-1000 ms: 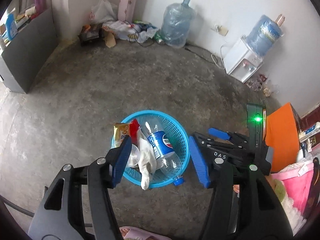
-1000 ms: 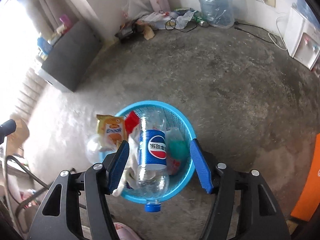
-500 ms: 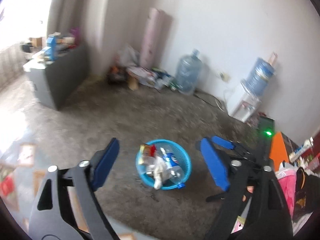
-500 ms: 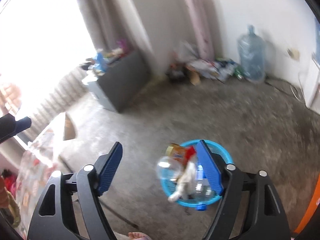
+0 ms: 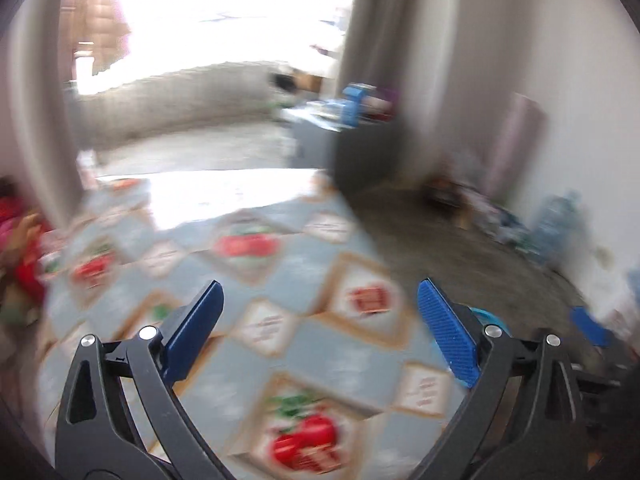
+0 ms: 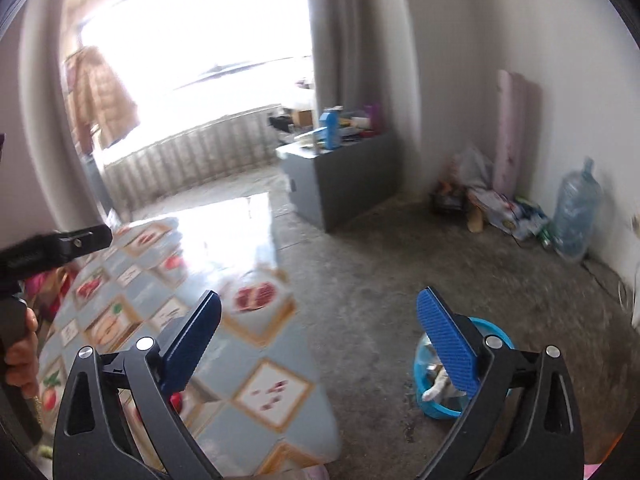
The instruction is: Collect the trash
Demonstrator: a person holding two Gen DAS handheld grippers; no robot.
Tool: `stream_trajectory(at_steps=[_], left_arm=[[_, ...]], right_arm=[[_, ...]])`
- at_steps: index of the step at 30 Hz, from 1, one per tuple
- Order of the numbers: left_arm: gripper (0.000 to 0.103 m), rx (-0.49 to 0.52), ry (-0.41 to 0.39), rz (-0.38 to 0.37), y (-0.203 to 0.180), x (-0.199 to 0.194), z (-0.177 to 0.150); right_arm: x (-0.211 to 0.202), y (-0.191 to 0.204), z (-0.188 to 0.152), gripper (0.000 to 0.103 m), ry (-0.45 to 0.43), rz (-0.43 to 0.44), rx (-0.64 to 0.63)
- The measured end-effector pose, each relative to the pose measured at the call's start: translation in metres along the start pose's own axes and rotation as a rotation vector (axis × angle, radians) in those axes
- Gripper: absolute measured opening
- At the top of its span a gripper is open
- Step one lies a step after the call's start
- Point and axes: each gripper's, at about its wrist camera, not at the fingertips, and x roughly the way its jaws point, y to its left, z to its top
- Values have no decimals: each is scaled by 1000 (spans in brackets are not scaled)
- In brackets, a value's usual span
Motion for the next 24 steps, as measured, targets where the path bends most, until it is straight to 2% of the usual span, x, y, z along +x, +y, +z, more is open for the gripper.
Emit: stream_trajectory(at_steps=[3,6,8,10,13,18,24], left_arm=[[93,-33,15,114,29,-13,-20],[93,-71,22,236,50,-25,-50],[93,-116,40,286,63,-30,-69],[93,-153,110,301,75,-26,-85],[93,-176,199,332,85,-20,-106],[93,-153,269,342,78,-19,-125],[93,-97,279,363,70,-15,-124]], right_arm=[[-9,27,-8,96,15,-8,-62],[-17,47,-24,96,18,20,-87],[-13,58,-37,96,59,35,-88],[-1,68,-52,96,162,15,-109],[9,73,-76,96,274,-70,-163],[10,69,-96,96,347,-131,-193],[12,62,-108,96,421,-192,-169]])
